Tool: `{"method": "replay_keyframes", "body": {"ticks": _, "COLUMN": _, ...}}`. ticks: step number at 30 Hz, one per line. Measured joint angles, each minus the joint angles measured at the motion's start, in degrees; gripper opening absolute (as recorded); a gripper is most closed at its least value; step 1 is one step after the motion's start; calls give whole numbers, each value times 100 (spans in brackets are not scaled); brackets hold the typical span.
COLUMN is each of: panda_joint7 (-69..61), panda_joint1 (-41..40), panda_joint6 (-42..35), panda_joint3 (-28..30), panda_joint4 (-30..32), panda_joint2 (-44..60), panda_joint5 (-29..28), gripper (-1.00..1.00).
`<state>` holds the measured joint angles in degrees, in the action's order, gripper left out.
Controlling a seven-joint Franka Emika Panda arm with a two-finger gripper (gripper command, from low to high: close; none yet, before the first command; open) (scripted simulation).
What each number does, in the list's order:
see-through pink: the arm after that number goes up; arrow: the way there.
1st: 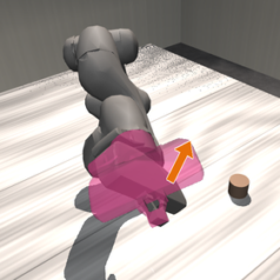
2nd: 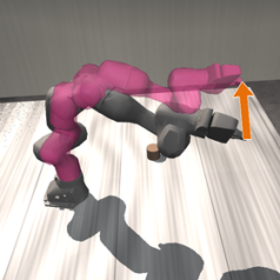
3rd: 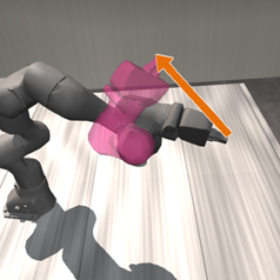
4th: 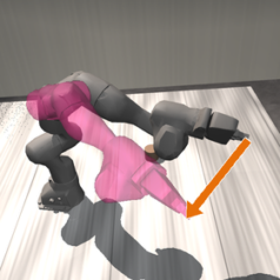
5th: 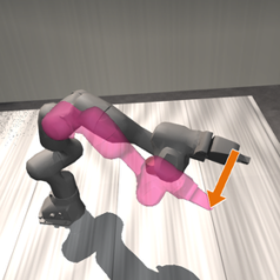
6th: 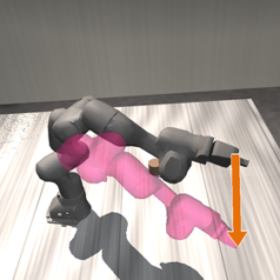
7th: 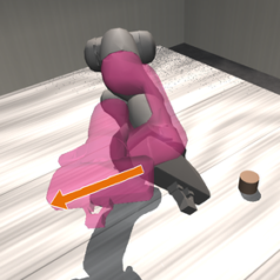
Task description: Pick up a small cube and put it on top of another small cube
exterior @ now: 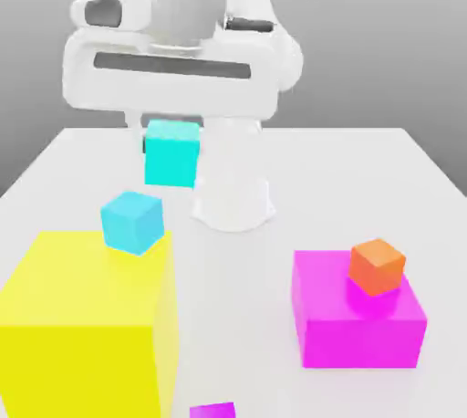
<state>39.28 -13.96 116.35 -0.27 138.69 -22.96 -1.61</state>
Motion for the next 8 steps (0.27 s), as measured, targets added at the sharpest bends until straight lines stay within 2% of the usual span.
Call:
{"method": "replay_keyframes", "body": {"ticks": 2, "panda_joint7": 180, "panda_joint1": -126, "panda_joint6": 154, "panda_joint3": 120, "panda_joint4": 220, "panda_joint2": -16, "panda_joint5": 103, "gripper": -100}}
{"method": "replay_keyframes", "body": {"ticks": 5, "panda_joint7": 223, "panda_joint1": -179, "panda_joint6": 803, "panda_joint3": 146, "panda_joint4": 648, "panda_joint2": 217, "panda_joint5": 143, "gripper": -100}}
{"method": "replay_keyframes", "body": {"ticks": 6, "panda_joint7": 222, "panda_joint1": -187, "panda_joint6": 928, "panda_joint3": 145, "panda_joint4": 726, "panda_joint2": 264, "panda_joint5": 148, "gripper": 100}}
{"method": "replay_keyframes", "body": {"ticks": 8, "panda_joint7": 222, "panda_joint1": -187, "panda_joint6": 928, "panda_joint3": 145, "panda_joint4": 726, "panda_joint2": 264, "panda_joint5": 149, "gripper": 100}}
